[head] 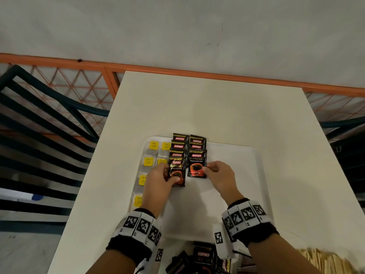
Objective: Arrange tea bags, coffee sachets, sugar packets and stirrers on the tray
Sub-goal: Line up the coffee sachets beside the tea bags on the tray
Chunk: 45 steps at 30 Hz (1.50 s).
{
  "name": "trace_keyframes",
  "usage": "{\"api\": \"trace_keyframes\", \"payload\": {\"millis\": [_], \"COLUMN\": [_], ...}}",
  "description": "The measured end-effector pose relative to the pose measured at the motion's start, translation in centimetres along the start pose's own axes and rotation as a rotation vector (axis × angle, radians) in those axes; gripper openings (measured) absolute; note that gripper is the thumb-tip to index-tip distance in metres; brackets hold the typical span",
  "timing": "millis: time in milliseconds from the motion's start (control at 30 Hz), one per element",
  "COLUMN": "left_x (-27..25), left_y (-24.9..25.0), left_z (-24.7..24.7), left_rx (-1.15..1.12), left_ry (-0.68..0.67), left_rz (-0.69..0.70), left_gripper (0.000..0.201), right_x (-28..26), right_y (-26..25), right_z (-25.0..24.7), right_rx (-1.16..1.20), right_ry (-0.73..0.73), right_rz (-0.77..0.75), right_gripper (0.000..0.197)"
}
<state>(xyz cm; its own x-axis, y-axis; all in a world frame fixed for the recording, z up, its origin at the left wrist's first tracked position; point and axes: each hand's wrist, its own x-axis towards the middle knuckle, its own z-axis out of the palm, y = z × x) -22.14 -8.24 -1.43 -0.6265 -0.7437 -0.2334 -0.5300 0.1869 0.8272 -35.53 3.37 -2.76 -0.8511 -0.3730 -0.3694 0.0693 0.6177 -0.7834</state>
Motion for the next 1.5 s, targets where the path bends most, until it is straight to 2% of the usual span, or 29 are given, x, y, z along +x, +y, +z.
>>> {"api": "trace_keyframes", "payload": {"millis": [467, 600, 700, 767, 933, 1033, 1133, 1300, 1400, 1500], "left_x": [0.3, -0.2, -1.1, -2.3, -7.6, -10.9, -13.3, -15.6, -16.3, -16.8], "left_y": [-0.3, -0.1, -0.1, -0.3, -1.6, -2.4, -3.6, -4.8, -4.9, -4.9], "left_z": [0.5, 0.1, -0.5, -1.0, -1.7, -1.7, -1.5, -0.6, 0.0, 0.4], "left_rx": [0.224, 0.226, 0.257, 0.264, 0.283, 0.378, 0.507, 0.694, 0.650, 0.530], "left_ry": [-0.006, -0.009, -0.001, -0.053, -0.407, -0.602, -0.680, -0.630, -0.592, -0.586], "left_rz": [0.032, 0.043, 0.125, 0.218, 0.377, 0.434, 0.460, 0.465, 0.426, 0.345], "left_gripper": [0.042, 0.040, 0.035, 0.027, 0.021, 0.033, 0.054, 0.089, 0.096, 0.102], "right_x": [-0.4, -0.5, -1.0, -1.8, -5.9, -9.4, -12.6, -16.3, -17.4, -18.0], "right_y": [-0.1, -0.1, -0.3, -0.4, 0.1, 1.8, 4.0, 6.9, 8.0, 8.2], "right_z": [0.3, 0.3, -0.2, -0.8, -3.7, -5.8, -7.4, -7.9, -6.4, -4.6], "right_rx": [-0.060, -0.064, -0.076, -0.110, -0.243, -0.323, -0.457, -0.710, -0.871, -0.860], "right_ry": [0.015, 0.020, 0.022, 0.009, -0.156, -0.247, -0.332, -0.363, -0.364, -0.322], "right_rz": [-0.011, -0.020, -0.049, -0.099, -0.219, -0.289, -0.332, -0.328, -0.332, -0.344], "right_gripper": [0.018, 0.019, 0.016, 0.013, 0.006, 0.007, 0.009, 0.034, 0.058, 0.065]}}
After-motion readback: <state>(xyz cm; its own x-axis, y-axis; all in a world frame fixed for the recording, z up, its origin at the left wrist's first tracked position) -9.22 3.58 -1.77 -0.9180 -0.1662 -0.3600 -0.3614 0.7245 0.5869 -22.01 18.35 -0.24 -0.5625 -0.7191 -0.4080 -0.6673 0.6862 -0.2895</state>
